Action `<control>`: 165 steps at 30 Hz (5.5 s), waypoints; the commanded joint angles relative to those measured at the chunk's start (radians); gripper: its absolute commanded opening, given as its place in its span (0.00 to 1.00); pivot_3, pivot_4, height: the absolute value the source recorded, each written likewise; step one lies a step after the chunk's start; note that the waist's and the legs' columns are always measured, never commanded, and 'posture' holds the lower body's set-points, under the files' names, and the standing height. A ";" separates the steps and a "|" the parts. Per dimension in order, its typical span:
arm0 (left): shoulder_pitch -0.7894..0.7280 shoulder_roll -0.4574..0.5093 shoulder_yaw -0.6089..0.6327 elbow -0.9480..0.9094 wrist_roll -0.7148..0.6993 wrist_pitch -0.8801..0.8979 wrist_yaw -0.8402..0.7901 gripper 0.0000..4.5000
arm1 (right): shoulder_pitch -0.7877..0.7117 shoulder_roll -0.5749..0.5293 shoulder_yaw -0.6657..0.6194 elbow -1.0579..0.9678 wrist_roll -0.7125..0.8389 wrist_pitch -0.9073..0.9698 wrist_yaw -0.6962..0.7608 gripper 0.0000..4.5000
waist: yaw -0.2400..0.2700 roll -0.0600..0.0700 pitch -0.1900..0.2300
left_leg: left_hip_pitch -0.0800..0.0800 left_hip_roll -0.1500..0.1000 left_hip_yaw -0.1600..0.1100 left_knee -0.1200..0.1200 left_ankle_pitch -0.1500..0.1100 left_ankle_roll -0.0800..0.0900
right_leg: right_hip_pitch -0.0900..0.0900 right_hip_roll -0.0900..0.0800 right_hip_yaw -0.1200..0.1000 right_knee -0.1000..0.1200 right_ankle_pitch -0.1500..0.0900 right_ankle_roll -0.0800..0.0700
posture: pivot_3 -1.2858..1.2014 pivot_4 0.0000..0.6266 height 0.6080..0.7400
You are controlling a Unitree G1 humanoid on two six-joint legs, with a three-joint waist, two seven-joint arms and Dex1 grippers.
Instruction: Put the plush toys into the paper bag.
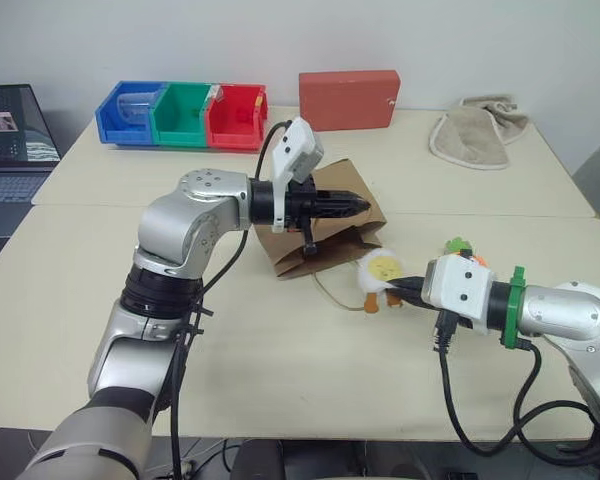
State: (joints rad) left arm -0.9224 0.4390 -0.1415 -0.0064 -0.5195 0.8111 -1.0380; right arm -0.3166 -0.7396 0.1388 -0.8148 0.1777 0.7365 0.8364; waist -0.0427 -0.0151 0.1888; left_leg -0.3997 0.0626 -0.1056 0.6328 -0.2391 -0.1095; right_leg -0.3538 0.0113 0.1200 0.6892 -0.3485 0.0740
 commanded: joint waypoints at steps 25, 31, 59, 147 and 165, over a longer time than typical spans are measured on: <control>-0.044 0.038 0.058 -0.030 -0.123 0.122 -0.018 0.00 | -0.189 0.273 0.199 0.458 -0.374 -0.114 -0.374 0.24 | 0.008 0.000 0.000 | -0.004 0.000 0.000 -0.002 0.002 -0.004 | -0.006 0.000 -0.001 0.001 0.000 0.000 | 0.52 0.24 1.00; -0.046 0.036 0.062 -0.026 -0.140 0.136 -0.013 0.00 | -0.179 0.287 0.207 0.475 -0.429 -0.169 -0.419 0.72 | 0.008 0.000 0.000 | -0.004 0.000 0.000 -0.002 0.002 -0.004 | -0.005 0.000 -0.001 0.001 0.000 0.000 | 0.52 0.24 1.00; -0.037 0.007 0.037 -0.014 -0.102 0.091 0.041 0.00 | 0.465 -0.253 -0.369 0.005 -0.147 0.015 0.023 0.99 | 0.011 0.000 0.001 | -0.002 -0.001 0.000 -0.001 0.000 0.000 | 0.000 -0.001 -0.001 -0.003 0.000 0.000 | 0.52 0.24 1.00; -0.114 -0.007 0.116 0.068 -0.188 0.170 0.069 0.00 | -0.228 0.295 0.231 0.385 -0.380 -0.117 -0.229 0.98 | 0.006 0.000 0.001 | -0.002 0.000 -0.001 -0.002 0.003 -0.005 | -0.004 -0.001 -0.001 0.003 0.001 -0.001 | 0.52 0.24 1.00; -0.103 -0.009 0.110 0.066 -0.166 0.154 0.084 0.00 | 0.024 0.156 -0.119 -0.057 0.002 0.197 -0.009 0.98 | 0.014 0.000 0.001 | -0.004 0.000 -0.001 -0.002 0.003 -0.004 | -0.003 -0.001 -0.002 -0.001 0.000 -0.001 | 0.52 0.24 1.00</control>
State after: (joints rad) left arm -1.0070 0.4336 -0.0511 0.0856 -0.6813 0.9907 -0.9529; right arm -0.3240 -0.5851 0.1021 -0.7895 0.1060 0.8885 0.8074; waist -0.0291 -0.0153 0.1896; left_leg -0.4034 0.0623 -0.1070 0.6303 -0.2362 -0.1137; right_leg -0.3571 0.0106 0.1177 0.6882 -0.3479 0.0731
